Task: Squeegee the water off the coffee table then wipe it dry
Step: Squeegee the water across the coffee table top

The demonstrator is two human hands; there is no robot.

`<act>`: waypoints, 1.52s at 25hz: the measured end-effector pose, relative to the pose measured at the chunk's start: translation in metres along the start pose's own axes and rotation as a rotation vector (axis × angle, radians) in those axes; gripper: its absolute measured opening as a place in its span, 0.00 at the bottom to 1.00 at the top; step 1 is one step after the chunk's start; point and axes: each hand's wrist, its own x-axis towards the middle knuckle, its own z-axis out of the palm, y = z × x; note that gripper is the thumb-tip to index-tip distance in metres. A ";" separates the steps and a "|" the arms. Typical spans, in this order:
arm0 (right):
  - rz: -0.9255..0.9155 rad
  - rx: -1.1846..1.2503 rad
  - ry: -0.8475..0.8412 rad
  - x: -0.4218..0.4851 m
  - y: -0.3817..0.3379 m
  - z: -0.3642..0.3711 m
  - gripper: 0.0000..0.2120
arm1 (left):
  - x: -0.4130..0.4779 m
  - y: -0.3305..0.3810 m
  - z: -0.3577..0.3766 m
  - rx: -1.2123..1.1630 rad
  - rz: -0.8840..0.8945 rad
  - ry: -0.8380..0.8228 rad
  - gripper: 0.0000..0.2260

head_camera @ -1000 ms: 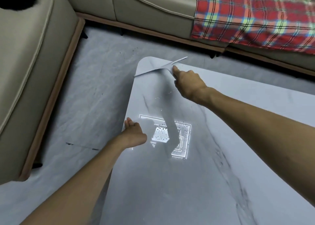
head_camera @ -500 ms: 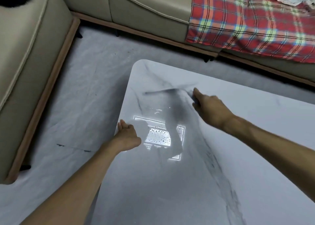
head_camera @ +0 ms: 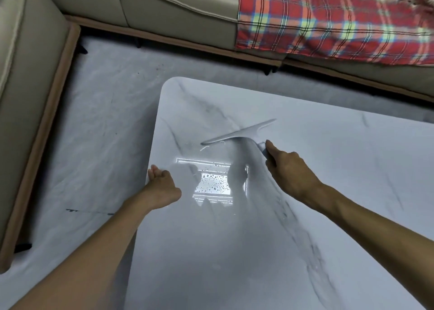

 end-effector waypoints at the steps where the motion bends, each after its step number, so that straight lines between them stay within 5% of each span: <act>1: -0.006 -0.005 -0.012 -0.007 0.003 -0.003 0.07 | 0.000 0.002 -0.001 -0.007 -0.008 -0.001 0.32; 4: -0.058 0.030 0.082 0.011 -0.008 -0.025 0.02 | 0.006 -0.002 0.005 0.091 0.043 0.009 0.36; 11: 0.032 0.050 0.155 0.109 -0.037 -0.031 0.14 | 0.013 0.000 0.009 0.190 0.021 0.023 0.36; 18: 0.028 -0.009 0.053 0.002 0.001 0.012 0.21 | 0.000 -0.002 0.006 0.136 0.066 0.066 0.34; 23: -0.090 0.019 0.112 0.012 -0.026 -0.018 0.11 | -0.030 -0.019 0.007 0.041 0.238 0.358 0.10; 25: -0.157 0.016 0.138 0.055 -0.058 -0.024 0.13 | -0.038 -0.027 0.003 -0.029 0.262 0.512 0.05; 30: -0.263 -0.047 0.054 0.107 -0.126 0.011 0.24 | -0.043 -0.064 -0.003 -0.183 0.230 0.676 0.19; 38: -0.314 -0.222 -0.099 0.006 -0.032 0.023 0.26 | -0.036 -0.058 0.015 -0.177 0.190 0.660 0.19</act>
